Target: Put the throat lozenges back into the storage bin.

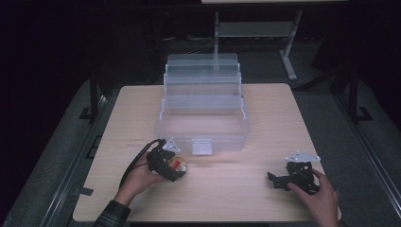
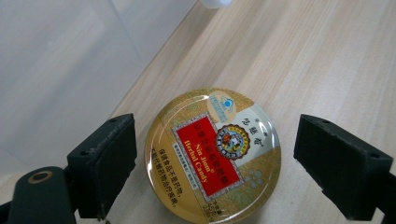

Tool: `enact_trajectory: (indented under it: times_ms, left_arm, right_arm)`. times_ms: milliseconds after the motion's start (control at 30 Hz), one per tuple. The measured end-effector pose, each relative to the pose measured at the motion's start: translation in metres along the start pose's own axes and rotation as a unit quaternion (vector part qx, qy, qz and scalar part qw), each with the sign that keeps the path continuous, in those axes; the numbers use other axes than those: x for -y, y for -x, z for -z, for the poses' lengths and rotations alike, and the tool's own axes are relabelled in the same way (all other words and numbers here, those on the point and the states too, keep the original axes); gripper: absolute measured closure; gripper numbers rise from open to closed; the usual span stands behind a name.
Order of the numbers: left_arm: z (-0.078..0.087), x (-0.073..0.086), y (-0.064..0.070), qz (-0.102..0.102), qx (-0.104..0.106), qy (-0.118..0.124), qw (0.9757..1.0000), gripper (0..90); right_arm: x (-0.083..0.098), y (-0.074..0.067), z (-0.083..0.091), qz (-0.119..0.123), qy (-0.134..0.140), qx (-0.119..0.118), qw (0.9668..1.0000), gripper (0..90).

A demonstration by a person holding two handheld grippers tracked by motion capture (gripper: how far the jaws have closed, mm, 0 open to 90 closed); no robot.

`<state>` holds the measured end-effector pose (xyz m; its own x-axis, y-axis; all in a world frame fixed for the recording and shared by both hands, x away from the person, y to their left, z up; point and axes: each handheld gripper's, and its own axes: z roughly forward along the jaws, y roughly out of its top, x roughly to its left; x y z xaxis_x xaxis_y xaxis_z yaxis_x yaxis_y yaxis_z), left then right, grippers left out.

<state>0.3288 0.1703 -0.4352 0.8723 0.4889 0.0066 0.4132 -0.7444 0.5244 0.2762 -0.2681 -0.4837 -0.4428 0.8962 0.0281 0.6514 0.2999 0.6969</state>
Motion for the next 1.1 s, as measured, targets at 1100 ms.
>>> enact_trajectory:
  times_ms: [1100]
  left_arm:
    - [-0.015, -0.003, 0.002, -0.010, -0.008, -0.054, 0.9985, 18.3]
  right_arm:
    - [0.000, 0.000, 0.000, 0.000, 0.000, 0.000, 1.0000, 0.0]
